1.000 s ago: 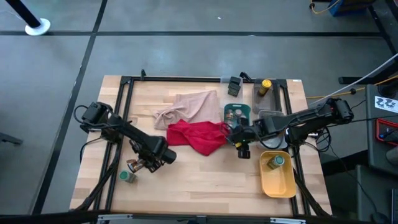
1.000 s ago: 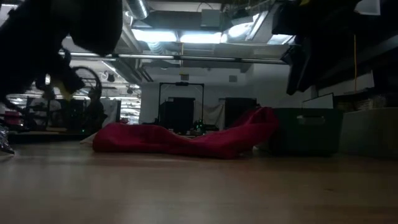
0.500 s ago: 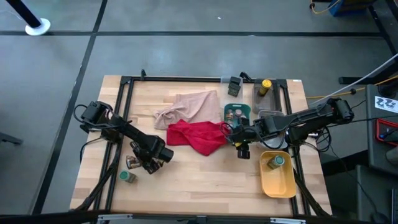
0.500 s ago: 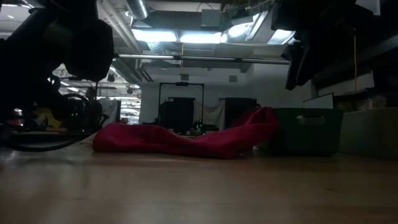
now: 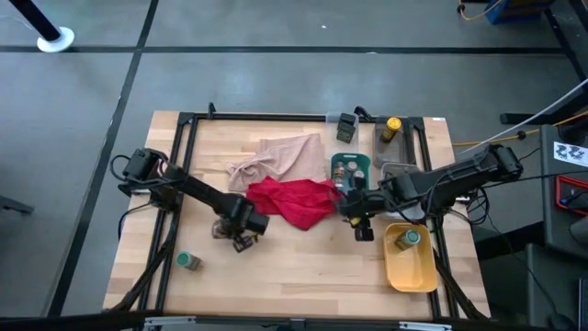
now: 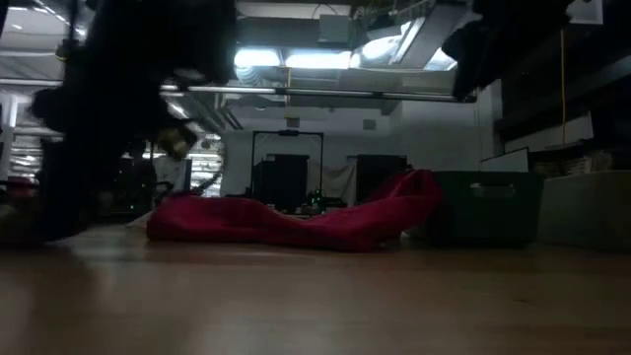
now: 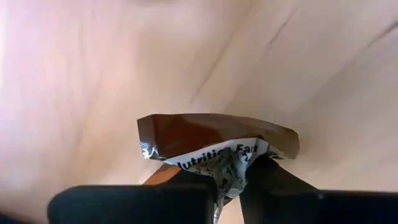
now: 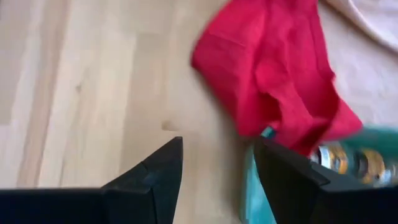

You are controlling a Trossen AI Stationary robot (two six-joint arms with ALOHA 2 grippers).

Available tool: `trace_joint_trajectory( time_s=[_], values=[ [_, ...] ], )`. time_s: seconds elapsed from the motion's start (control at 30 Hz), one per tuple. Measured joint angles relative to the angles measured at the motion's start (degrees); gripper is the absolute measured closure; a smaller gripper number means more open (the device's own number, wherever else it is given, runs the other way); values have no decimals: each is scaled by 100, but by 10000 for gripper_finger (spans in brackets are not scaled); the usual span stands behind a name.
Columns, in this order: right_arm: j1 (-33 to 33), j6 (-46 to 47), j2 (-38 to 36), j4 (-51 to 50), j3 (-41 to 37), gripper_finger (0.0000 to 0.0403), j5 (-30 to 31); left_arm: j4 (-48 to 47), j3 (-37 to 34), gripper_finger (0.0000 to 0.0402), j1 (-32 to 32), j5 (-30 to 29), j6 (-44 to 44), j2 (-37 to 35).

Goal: Sort spices by type
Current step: Put the orange pouch seasoning into the light blue bin

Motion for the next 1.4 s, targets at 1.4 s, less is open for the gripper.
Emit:
trace_joint_trajectory(
  time_s=[1.4],
  values=[
    [1191,-4709,468,3100,0,205,1403,6552,791,375,689,140,2029,-120]
  ],
)
